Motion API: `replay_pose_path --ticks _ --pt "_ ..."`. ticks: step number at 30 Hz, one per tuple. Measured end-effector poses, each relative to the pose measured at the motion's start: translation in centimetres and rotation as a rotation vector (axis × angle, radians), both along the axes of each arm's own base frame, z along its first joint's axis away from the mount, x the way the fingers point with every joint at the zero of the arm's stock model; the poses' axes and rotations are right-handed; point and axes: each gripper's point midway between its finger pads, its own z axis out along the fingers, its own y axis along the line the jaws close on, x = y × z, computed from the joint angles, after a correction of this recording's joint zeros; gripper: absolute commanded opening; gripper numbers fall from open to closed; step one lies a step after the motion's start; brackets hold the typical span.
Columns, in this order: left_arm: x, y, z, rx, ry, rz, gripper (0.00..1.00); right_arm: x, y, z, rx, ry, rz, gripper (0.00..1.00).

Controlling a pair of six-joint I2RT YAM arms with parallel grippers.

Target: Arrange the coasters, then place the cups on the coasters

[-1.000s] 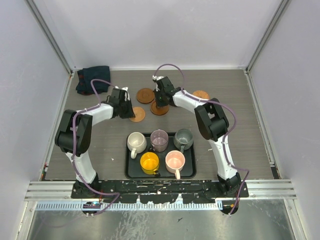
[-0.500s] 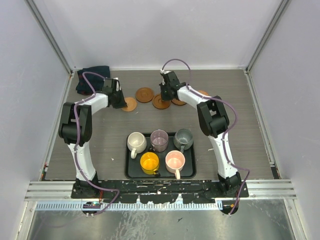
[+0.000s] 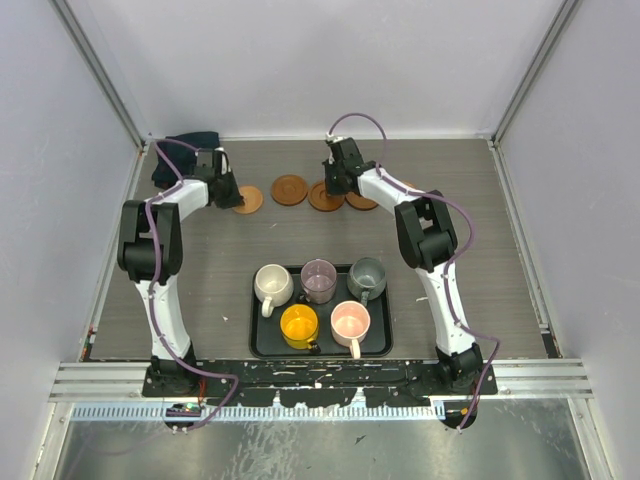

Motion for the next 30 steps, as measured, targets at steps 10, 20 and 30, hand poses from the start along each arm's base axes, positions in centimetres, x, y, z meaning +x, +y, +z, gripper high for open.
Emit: replay_pose_path --ticks 10,20,30 --pt "1.5 0.0 0.2 -0.018 -0.034 -0.015 0.17 0.6 0.4 0.5 0.004 -0.040 0.026 0.01" --pt "2.3 -0.7 1.6 -0.044 -0.100 -0.052 0.25 1.2 1.9 1.6 0.029 -0.105 0.099 0.01" --pt "0.9 -0.8 6.3 -0.061 -0.215 -0.060 0.27 -0.5 6.8 2.8 0.075 -0.157 0.225 0.01"
